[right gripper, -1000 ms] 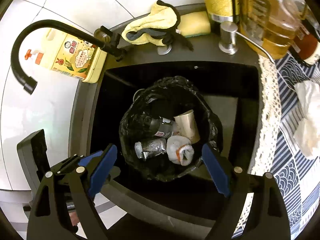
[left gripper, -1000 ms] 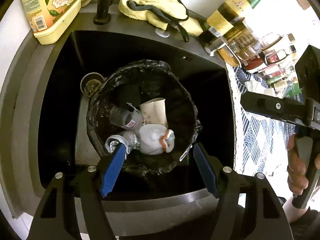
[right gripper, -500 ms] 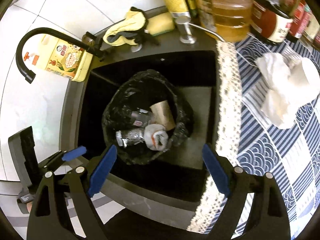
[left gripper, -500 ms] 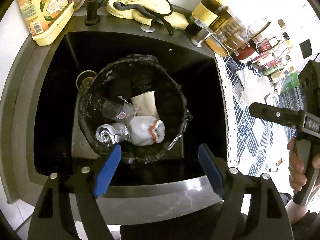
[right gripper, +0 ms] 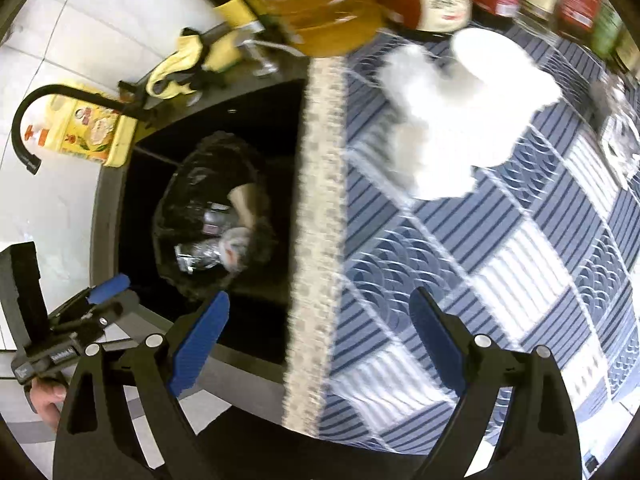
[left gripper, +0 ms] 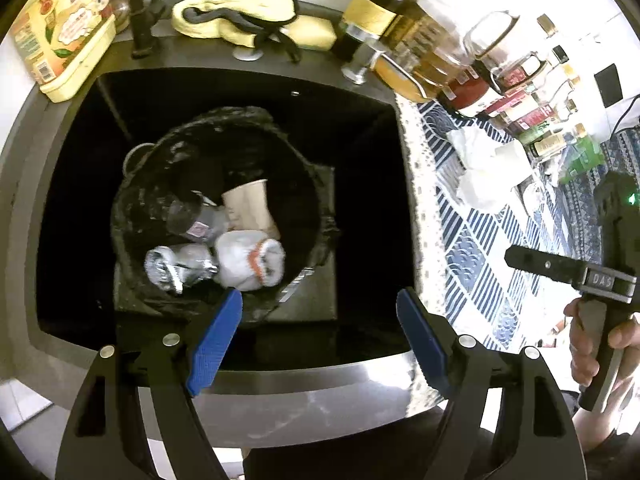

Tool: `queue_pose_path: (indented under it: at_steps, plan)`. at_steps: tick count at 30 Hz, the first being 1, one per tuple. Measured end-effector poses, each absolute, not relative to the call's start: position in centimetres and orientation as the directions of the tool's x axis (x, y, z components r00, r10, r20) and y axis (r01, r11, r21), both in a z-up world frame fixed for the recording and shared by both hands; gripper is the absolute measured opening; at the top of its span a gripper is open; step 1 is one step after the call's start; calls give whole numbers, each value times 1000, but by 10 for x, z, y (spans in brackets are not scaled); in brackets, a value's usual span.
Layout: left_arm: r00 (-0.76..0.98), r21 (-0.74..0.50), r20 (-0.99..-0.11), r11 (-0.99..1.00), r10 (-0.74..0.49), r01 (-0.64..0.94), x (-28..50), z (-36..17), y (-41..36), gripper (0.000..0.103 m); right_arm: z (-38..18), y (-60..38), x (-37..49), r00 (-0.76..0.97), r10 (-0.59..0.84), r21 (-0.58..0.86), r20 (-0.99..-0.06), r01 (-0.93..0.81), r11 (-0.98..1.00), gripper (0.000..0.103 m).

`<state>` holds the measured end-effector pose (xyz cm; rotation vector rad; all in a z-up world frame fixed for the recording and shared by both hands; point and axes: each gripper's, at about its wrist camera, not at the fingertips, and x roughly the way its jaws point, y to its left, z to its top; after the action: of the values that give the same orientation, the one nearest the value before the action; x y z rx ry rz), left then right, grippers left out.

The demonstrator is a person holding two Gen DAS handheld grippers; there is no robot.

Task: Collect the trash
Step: 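Move the right gripper over the table and grasp the second foil packet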

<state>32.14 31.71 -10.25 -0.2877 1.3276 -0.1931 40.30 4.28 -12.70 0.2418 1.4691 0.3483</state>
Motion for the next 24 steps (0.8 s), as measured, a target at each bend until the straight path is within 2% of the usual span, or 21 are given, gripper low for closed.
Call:
queue_pose_path:
  at_steps: [15,24]
  plan:
    - [250,-294,-927,955,-279,-23,324,-91,215,77,-121,-104,404,124,321,325,-939,6,946,90]
    - [282,-284,-924,957,-259,-54,328,-87,175,77,-102,-178,434,184,297,305,-937,14,952,90]
